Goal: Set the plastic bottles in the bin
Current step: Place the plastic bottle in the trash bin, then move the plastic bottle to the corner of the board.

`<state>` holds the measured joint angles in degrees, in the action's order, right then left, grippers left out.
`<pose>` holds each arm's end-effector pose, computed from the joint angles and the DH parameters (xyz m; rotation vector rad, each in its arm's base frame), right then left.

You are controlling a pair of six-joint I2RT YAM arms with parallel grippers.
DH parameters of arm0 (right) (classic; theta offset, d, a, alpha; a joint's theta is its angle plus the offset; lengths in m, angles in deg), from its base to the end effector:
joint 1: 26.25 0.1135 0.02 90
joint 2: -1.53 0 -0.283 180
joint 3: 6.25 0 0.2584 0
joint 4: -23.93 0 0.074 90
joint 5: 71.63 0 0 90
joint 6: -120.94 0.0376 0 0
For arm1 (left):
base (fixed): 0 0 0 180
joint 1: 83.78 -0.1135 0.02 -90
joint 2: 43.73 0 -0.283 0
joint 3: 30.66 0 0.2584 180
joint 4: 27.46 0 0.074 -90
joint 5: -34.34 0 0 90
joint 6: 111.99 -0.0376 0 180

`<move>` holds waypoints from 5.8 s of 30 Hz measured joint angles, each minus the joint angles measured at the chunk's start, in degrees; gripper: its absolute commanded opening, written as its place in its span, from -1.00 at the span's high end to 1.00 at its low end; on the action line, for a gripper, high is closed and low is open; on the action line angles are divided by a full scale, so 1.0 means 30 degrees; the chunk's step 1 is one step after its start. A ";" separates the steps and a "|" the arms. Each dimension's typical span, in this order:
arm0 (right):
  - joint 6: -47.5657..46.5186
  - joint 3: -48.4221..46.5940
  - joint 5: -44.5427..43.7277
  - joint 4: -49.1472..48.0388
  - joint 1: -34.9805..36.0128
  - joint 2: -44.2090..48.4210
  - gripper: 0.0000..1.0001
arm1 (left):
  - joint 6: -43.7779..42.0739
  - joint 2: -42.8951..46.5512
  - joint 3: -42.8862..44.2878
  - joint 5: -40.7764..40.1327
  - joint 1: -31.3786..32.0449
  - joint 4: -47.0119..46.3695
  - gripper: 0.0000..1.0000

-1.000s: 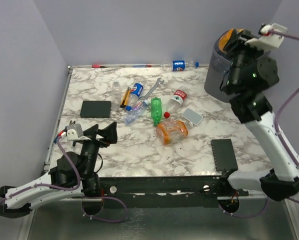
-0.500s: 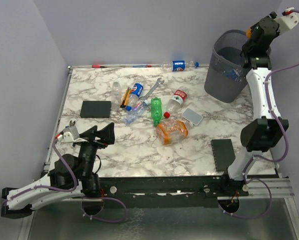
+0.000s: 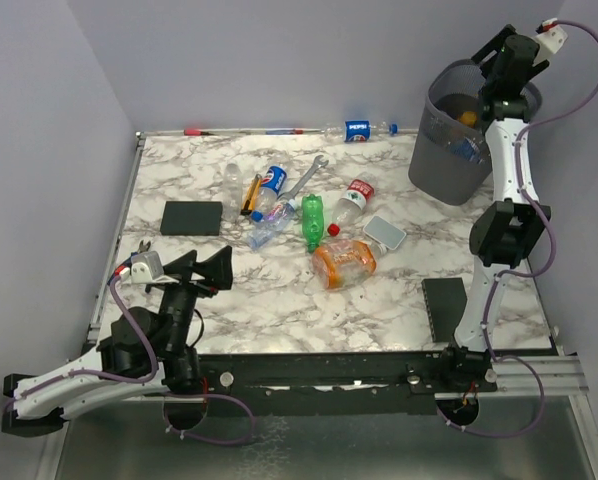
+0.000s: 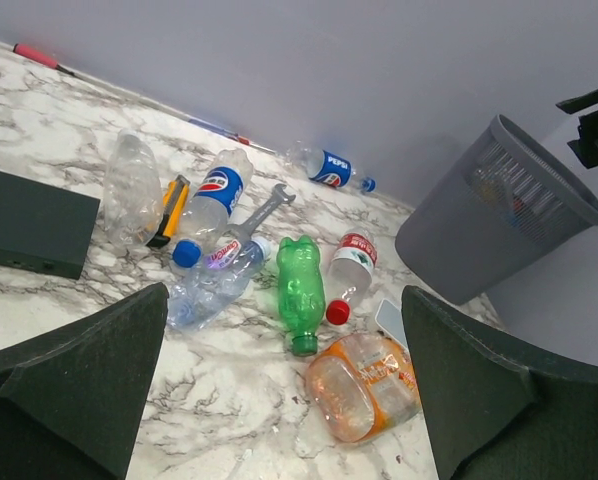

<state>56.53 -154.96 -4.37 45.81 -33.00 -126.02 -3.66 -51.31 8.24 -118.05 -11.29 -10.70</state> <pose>0.5367 -0.0782 0.4298 0.7284 1.4051 -0.0571 0.0464 -0.0364 0.3081 -0.2818 1.4531 -0.5777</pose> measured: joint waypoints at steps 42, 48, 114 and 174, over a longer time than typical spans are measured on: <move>0.8021 3.6865 1.0112 -0.0204 0.9515 3.0818 -0.59 | -0.2324 -1.5555 0.5348 0.8816 0.0007 0.1290 -0.98; 1.0535 3.7259 0.8947 0.2331 0.9515 3.3689 -0.61 | -0.5173 -2.0961 0.8896 1.1154 0.0007 0.2841 -0.98; 1.0826 3.7958 0.8859 0.1202 0.9500 2.8232 -0.62 | -0.2419 -2.2389 0.7992 1.2524 -0.5268 0.1355 -0.84; 1.4469 4.2723 1.1264 -0.6113 1.0994 2.5500 -0.61 | 0.9173 -1.7879 -0.3475 1.5132 -0.4867 -0.6054 -0.39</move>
<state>99.93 -26.79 29.42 27.47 -0.01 -49.52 23.86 -104.94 -2.19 -72.65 -25.89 -28.86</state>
